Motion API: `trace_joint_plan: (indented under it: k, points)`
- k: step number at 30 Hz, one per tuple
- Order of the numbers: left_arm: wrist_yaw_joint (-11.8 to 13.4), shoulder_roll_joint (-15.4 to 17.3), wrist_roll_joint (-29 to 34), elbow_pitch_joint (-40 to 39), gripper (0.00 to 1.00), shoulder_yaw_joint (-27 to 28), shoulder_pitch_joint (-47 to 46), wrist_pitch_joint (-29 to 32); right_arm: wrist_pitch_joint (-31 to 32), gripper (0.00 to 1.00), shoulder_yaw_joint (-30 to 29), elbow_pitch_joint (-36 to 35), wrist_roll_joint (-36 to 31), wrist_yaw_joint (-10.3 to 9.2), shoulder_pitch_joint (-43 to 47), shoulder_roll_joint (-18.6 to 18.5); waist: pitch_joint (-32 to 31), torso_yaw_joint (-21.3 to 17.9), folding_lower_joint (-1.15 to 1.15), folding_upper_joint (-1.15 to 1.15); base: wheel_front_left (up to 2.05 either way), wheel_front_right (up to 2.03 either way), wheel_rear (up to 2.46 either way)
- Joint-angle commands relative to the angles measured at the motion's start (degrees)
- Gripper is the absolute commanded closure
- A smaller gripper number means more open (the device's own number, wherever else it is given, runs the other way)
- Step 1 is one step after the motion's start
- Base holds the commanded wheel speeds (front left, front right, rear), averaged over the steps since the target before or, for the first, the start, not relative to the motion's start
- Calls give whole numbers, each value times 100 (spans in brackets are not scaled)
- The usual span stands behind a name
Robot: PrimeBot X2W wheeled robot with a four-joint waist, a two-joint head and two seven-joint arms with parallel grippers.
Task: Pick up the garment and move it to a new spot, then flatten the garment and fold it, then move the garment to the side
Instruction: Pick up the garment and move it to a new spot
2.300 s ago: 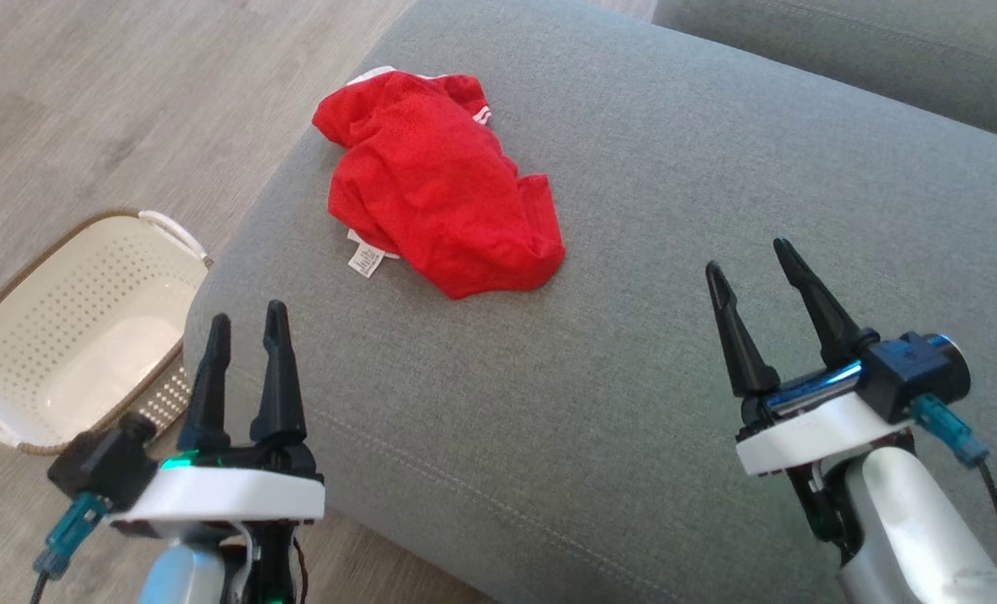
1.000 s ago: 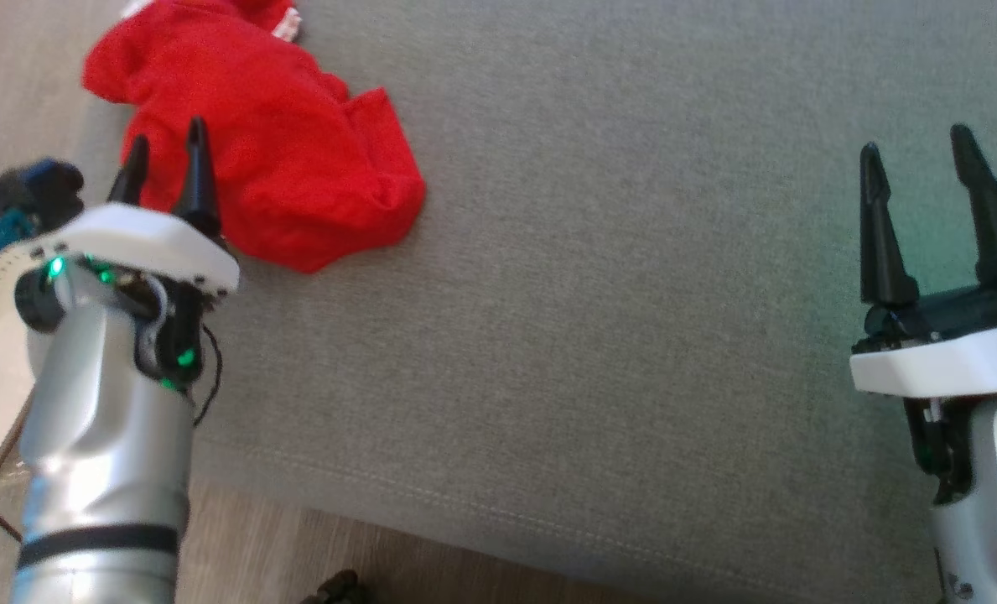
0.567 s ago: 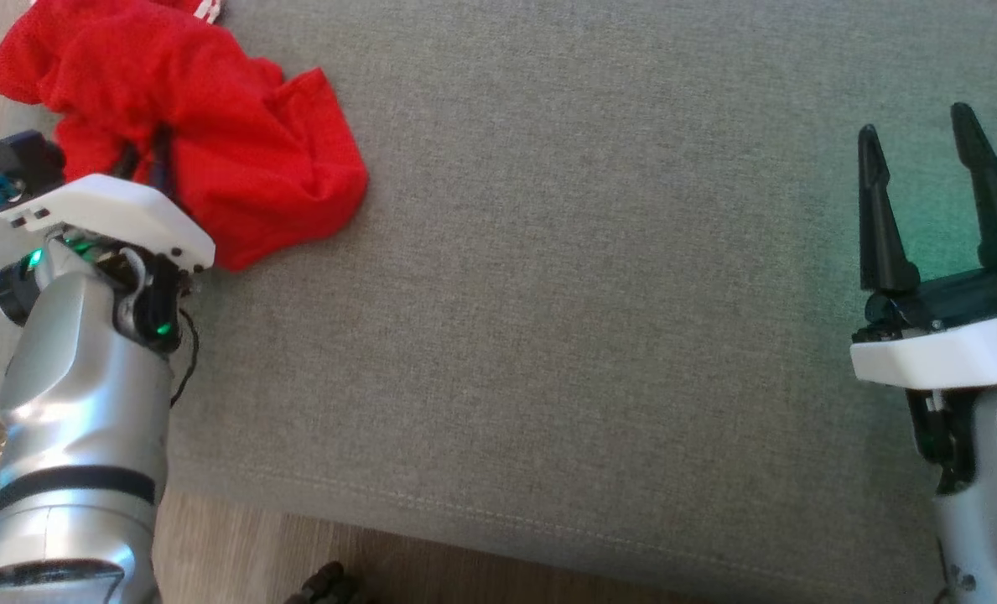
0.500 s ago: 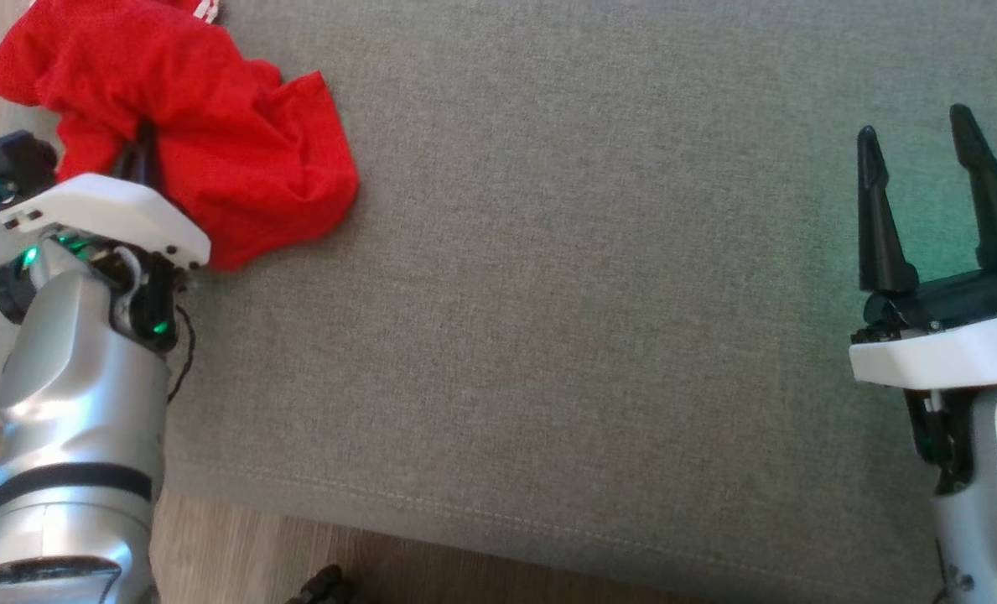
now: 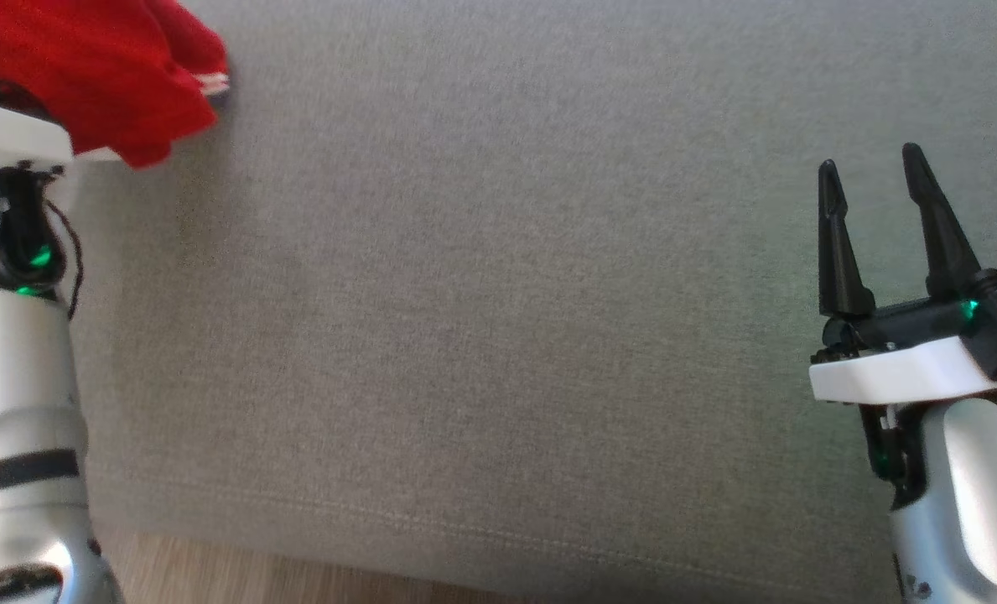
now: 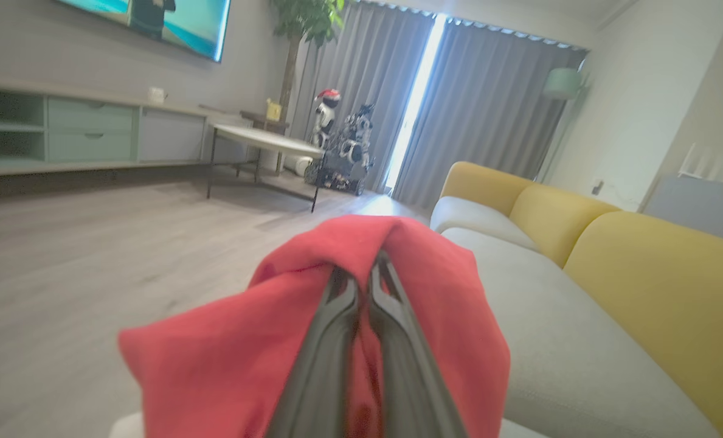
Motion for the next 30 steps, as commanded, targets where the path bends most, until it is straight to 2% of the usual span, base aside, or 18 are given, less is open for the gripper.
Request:
trace_joint_plan:
  k: [1,5,8,15,21,22,26,30]
  points:
    - [20,301,106,-378,100,154,82,-67,-72,0,110,-136,35,-4,24,72,-223,-128,0,0,0,0,0]
    - [81,361,707,-1286,100,-211,325,-62,-150,0,73,-31,94,-4,73,187,-392,-306,0,0,0,0,0]
    - [99,394,1101,-1787,100,-637,392,183,-195,0,74,19,111,-4,102,249,-408,-477,0,0,0,0,0]
    - [-21,124,1569,-2446,100,-1704,433,1000,-270,0,119,39,155,-4,-18,348,-187,-1086,0,0,0,0,0]
    - [-88,-422,1722,-1932,100,-2549,335,1296,-305,0,261,-29,218,-4,-261,396,189,-1773,0,0,0,0,0]
    - [-88,-422,1722,-1932,100,-2549,335,1296,-305,0,261,-29,218,-4,-261,396,189,-1773,0,0,0,0,0]
    - [-81,-713,1725,-1284,100,-3062,70,1145,-318,0,392,-106,303,-4,-434,417,435,-2245,0,0,0,0,0]
    - [-53,-806,1509,-716,100,-3750,-150,871,-324,0,496,-159,486,-4,-551,425,559,-2634,0,0,0,0,0]
